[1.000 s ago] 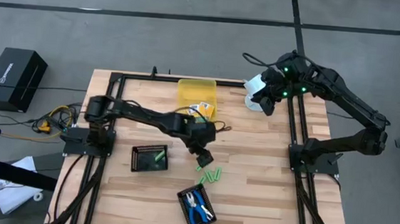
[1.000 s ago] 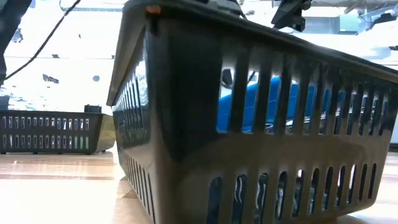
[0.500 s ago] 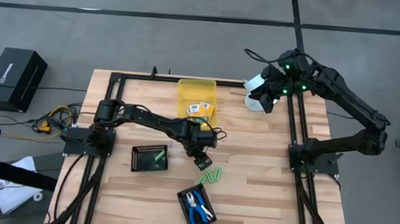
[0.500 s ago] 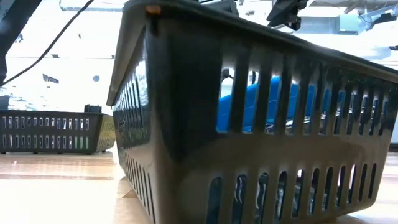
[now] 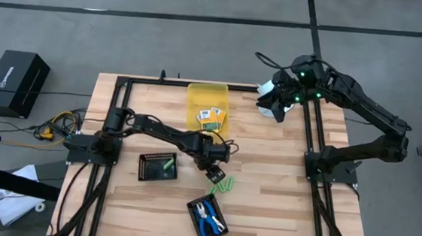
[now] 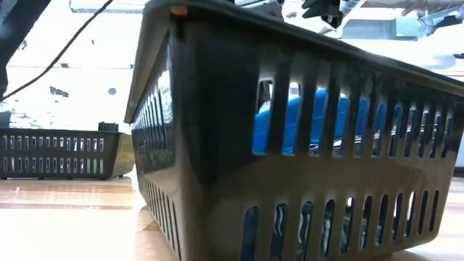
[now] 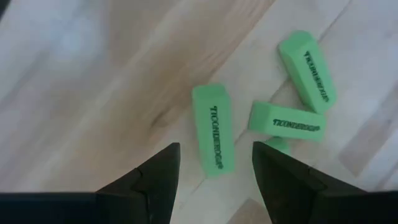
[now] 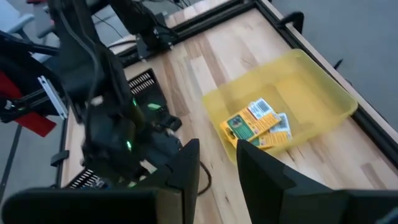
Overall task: Pick & Place School Supplies
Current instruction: Put the green eraser into the left black bin
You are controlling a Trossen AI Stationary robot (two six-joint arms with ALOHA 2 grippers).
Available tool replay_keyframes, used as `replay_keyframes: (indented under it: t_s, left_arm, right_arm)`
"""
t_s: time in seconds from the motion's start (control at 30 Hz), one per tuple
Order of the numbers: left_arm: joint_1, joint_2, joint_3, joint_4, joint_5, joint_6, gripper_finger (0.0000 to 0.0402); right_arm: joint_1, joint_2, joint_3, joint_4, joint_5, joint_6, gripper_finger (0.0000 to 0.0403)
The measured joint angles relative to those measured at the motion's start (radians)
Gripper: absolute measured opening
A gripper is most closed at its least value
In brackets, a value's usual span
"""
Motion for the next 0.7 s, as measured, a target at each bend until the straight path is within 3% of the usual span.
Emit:
replay_keyframes:
  t_s: [0.43,0.7]
  left_arm:
    - [-0.026,0.201,0.187,-0.068,0.057,-0.026,0.0192]
    - [-0.001,0.23,0.189,-0.107,0.05,-0.02,0.0138]
  right_arm:
    - [0.002,0.0,0.0,0.028,-0.005,-0.039,0.0098]
    - [-0.01,0.0,0.0,0.026,-0.024,-0.073,0.0098]
